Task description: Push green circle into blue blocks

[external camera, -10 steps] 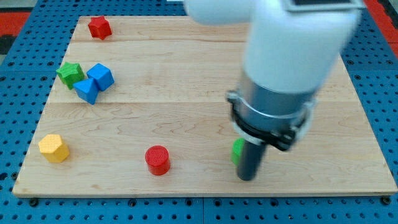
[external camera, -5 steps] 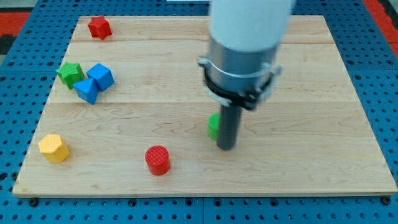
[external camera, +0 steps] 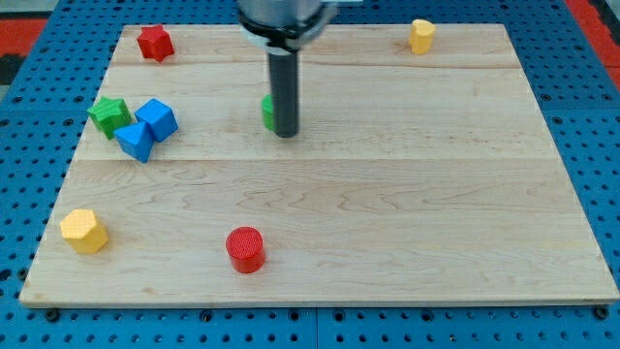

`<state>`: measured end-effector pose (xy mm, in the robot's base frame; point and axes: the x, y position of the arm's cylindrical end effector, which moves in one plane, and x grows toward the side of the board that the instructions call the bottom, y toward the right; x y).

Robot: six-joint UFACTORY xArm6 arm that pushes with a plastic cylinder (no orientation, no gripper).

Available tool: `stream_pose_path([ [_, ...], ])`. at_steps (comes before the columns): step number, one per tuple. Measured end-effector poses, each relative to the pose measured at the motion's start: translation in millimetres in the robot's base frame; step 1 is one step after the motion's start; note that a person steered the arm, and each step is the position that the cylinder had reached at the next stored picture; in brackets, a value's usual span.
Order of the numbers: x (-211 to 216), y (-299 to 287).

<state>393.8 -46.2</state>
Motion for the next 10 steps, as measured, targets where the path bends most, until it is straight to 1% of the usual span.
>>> stream_pose_path([
  [1,-11,51],
  [2,-42,33],
  [4,-48,-81],
  [5,-48,-91],
  [6,-56,-59],
  [7,-38,-39],
  [8,-26,-59],
  [9,-24,-110],
  [10,-22,-127],
])
